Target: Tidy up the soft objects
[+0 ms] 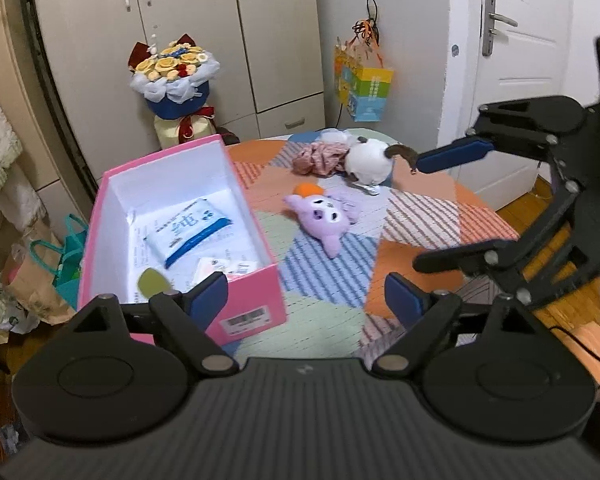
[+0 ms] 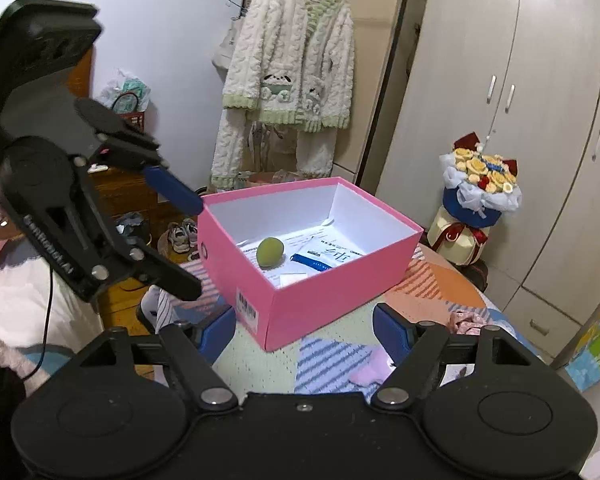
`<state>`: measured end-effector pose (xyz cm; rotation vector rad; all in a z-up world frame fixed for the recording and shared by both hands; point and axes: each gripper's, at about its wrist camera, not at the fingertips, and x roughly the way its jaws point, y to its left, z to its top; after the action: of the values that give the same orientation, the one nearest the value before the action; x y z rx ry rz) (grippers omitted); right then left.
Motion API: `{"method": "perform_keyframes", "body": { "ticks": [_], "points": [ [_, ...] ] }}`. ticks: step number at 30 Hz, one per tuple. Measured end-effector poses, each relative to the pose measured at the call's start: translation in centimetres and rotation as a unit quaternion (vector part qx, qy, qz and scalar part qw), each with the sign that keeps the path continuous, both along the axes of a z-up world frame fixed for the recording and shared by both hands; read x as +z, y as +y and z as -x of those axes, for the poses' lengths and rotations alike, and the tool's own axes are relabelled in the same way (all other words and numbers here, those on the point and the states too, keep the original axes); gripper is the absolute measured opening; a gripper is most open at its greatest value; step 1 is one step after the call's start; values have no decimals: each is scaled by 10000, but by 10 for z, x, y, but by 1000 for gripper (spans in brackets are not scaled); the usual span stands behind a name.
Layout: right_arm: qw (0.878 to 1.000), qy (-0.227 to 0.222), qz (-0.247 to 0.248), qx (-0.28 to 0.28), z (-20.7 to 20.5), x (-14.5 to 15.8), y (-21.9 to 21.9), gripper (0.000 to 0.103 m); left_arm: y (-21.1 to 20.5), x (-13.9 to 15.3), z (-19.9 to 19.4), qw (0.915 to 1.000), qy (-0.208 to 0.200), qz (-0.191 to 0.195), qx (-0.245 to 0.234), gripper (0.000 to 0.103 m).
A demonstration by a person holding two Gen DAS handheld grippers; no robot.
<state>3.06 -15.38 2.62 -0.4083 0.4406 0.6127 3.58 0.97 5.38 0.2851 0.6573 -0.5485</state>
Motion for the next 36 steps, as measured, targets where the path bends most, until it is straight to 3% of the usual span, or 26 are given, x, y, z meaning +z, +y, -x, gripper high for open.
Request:
{"method": "perform_keyframes", "body": {
  "ticks": [11, 15, 21, 28, 32, 36],
  "points": [
    [9985, 219, -299, -401, 9, -34, -47, 80, -48, -31, -19, 9992, 187, 26, -342, 90],
    [9978, 394, -312, -441, -6, -41, -57, 80, -60, -41, -31, 9984, 332, 185, -407, 88],
    [9975, 469, -306, -440, -32, -66, -67, 80, -81, -52, -47, 9983, 165, 363, -419, 87],
    [9937, 539, -748, -644, -67, -104, -86, 81, -99, -72, -85, 9980, 510, 338, -172, 85],
    [9927, 423, -759, -842, -87, -116, -89, 81, -104, -83, -104, 9972, 593, 447, 55, 81],
    [9934, 32, -630, -961, -106, -127, -86, 81, -112, -92, -114, 9966, 583, 567, 136, 77]
  ]
}}
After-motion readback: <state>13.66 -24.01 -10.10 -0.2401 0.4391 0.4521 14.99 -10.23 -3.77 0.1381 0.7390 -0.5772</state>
